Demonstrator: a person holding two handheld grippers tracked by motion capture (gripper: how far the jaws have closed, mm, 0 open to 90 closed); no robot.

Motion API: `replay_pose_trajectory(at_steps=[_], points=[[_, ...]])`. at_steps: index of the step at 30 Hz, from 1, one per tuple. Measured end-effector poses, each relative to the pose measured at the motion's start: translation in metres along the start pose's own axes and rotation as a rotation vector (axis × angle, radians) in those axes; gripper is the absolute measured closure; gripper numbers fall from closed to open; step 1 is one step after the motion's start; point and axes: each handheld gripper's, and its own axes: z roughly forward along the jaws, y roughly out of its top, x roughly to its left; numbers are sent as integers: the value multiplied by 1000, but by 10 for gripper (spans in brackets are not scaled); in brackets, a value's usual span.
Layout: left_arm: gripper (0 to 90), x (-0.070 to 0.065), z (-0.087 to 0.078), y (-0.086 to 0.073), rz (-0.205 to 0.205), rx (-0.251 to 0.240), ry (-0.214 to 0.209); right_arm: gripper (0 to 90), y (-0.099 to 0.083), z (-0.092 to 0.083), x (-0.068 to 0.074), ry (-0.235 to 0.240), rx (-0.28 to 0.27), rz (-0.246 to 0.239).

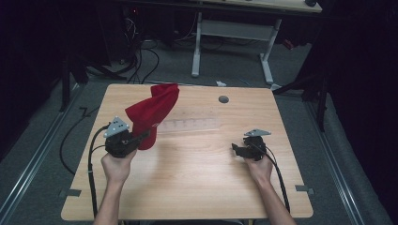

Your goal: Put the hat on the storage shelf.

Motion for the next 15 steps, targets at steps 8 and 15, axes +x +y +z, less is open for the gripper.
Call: replay_pose_trajectory(at_steps=[8, 15], points=[[857, 14, 15, 21, -46, -71, 0, 356, -6, 1, -2, -23, -18, 0], [857, 28, 32, 42, -80, -108, 11, 346, -6, 1, -1, -22, -17, 0]])
